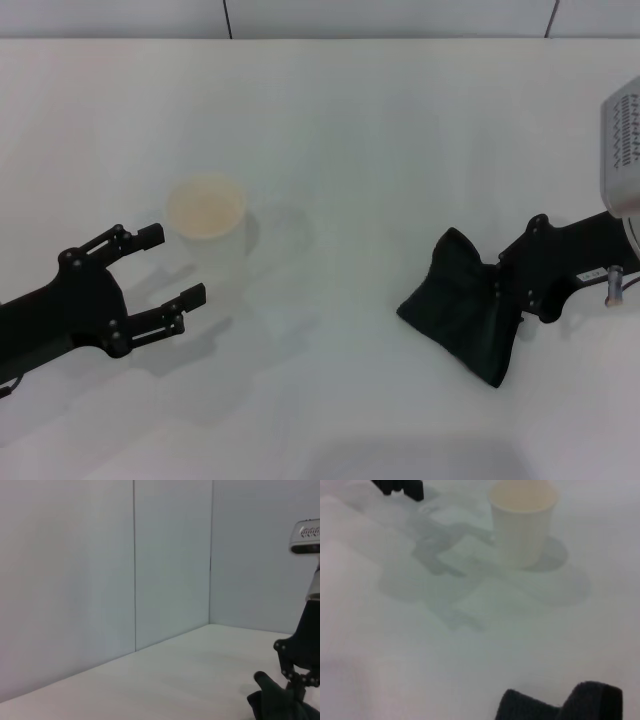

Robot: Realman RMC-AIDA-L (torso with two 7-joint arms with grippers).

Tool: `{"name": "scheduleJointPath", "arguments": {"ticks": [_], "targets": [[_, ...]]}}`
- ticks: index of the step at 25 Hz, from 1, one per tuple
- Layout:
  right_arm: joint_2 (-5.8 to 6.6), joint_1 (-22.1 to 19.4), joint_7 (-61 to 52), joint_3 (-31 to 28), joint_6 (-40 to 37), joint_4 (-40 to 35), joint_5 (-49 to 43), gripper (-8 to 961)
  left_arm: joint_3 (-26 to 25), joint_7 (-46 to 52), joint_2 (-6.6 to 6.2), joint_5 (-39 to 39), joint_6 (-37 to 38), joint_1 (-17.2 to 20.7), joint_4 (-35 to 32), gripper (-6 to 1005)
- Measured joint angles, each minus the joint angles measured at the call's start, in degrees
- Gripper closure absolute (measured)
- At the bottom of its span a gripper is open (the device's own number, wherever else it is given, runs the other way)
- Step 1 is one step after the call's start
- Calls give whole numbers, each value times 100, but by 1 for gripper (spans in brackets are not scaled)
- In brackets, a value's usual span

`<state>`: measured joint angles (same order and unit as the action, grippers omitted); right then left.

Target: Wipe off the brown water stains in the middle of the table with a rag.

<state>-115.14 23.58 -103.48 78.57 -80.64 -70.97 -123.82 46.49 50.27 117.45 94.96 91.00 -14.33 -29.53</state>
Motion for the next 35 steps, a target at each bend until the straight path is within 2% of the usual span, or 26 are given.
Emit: {"name": "scheduleJointPath", "arguments": {"ticks": [15, 20, 26, 30, 35], "targets": [[-8, -32, 524, -253, 65, 616, 869, 851, 0, 35, 5, -4, 0, 0, 0, 132], [-3, -404, 1474, -792, -177, 823, 1840, 644, 48, 368, -35, 45, 6, -76, -37, 133], [4, -733, 2878, -1359, -260, 1822, 2974, 447, 56, 417, -52, 56, 64, -114, -52, 133], [26, -773, 3484, -1646, -330, 2498, 3167, 448, 75, 438, -46, 112, 92, -117, -59, 133], [145, -853, 3543, -1686, -429, 2598, 3020, 449, 80, 773, -114, 224, 318, -73, -359, 133]]}}
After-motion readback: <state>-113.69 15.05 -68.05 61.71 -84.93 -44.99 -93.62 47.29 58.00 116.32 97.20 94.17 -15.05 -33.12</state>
